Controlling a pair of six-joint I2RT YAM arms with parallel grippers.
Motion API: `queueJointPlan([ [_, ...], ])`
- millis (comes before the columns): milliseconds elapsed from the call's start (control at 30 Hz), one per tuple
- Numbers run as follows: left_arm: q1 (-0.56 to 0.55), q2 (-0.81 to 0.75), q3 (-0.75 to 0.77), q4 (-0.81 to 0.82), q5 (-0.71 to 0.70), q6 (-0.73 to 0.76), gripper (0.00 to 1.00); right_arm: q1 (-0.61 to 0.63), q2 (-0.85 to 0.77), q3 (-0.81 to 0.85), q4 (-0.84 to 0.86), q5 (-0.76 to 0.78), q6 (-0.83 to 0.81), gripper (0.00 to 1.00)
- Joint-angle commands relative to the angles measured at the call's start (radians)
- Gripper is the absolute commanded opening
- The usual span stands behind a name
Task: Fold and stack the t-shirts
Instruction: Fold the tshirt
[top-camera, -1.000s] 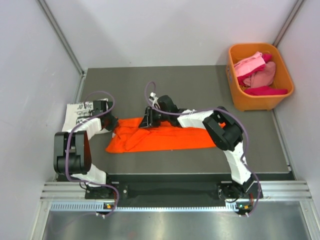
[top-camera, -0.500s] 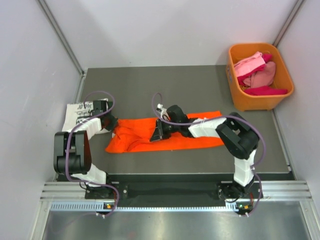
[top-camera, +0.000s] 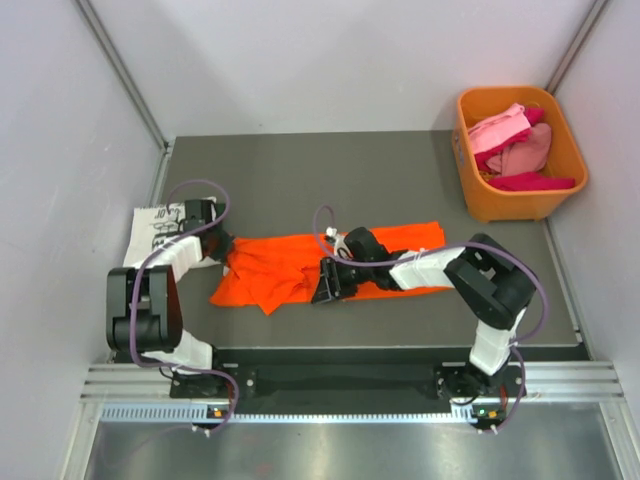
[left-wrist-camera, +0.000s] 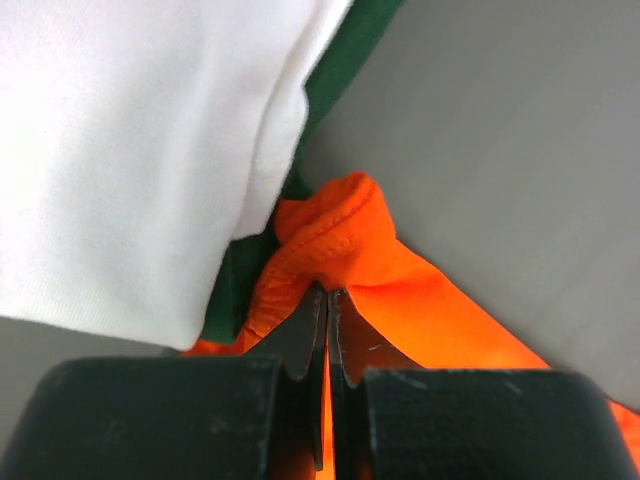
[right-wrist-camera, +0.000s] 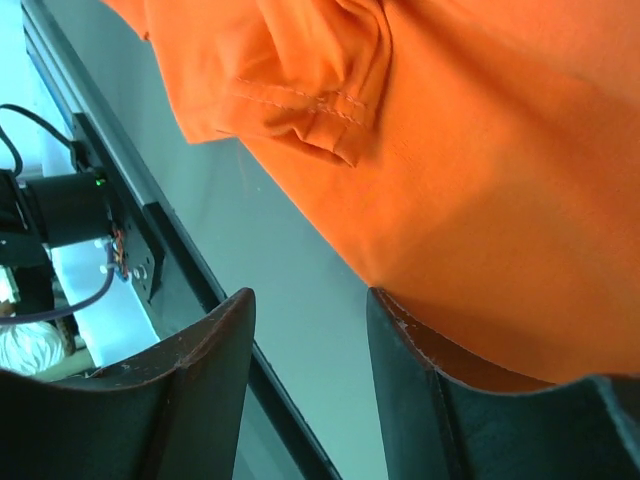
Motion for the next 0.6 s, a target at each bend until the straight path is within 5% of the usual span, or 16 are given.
queueJointPlan([
  [0,-0.005,-0.085,0.045,-0.004,-0.025,0.045,0.00,0.015,-0.077,0.034,0.006,0.032,-0.031,0.49],
  [133,-0.039,-0.171,0.065,-0.044,-0.011,0.071,0.07,0.014,-0.091,0.087,-0.053,0.069,-0.042,0.47],
  [267,-0.050,-0.309,0.033,-0.068,0.012,0.102,0.28,0.012,-0.103,0.092,-0.056,0.139,-0.025,0.46],
  [300,-0.050,-0.365,0.022,-0.085,0.015,0.111,0.41,0.011,-0.105,0.091,-0.047,0.144,-0.012,0.46],
  [367,-0.051,-0.421,-0.010,-0.105,0.052,0.119,0.47,0.009,-0.100,0.092,-0.021,0.156,0.008,0.45],
  [567,-0.108,-0.524,-0.123,-0.167,0.215,0.100,0.45,0.011,-0.026,0.149,0.070,0.127,0.083,0.40],
])
